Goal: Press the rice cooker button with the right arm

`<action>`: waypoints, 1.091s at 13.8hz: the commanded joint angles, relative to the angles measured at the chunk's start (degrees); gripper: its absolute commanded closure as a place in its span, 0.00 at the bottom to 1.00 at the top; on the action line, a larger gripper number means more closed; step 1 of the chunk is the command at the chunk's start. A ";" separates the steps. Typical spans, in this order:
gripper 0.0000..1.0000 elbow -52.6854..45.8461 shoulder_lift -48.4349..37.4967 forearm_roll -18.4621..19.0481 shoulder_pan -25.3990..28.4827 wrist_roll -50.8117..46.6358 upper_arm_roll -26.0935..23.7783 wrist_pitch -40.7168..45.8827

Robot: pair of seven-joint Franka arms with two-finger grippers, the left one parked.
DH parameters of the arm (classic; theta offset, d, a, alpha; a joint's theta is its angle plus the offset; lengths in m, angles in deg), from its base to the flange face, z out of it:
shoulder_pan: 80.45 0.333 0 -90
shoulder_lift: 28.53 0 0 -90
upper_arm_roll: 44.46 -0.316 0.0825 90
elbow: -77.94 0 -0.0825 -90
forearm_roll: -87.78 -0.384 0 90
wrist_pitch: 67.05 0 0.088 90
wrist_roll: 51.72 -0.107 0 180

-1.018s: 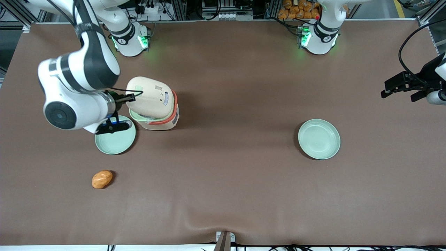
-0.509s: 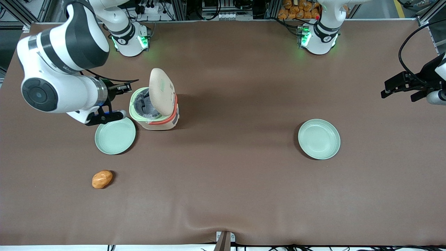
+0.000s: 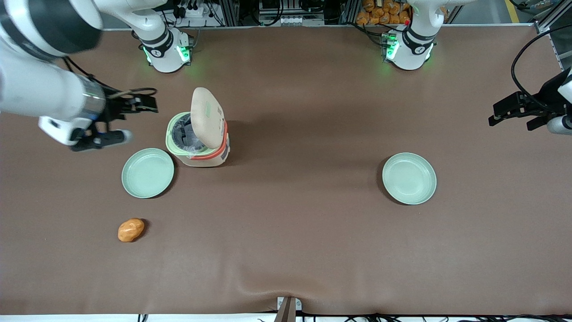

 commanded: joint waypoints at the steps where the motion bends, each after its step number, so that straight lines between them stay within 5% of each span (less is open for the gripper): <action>1: 0.00 -1.48 -2.50 2.72 -4.02 -0.37 -1.87 0.23; 4: 0.00 -3.86 -2.86 10.71 -4.12 0.50 -1.35 0.14; 7: 0.00 -3.77 -3.74 10.65 -3.86 9.71 3.91 -3.27; 15: 0.00 -0.43 -3.57 11.00 -4.21 7.64 6.83 -7.42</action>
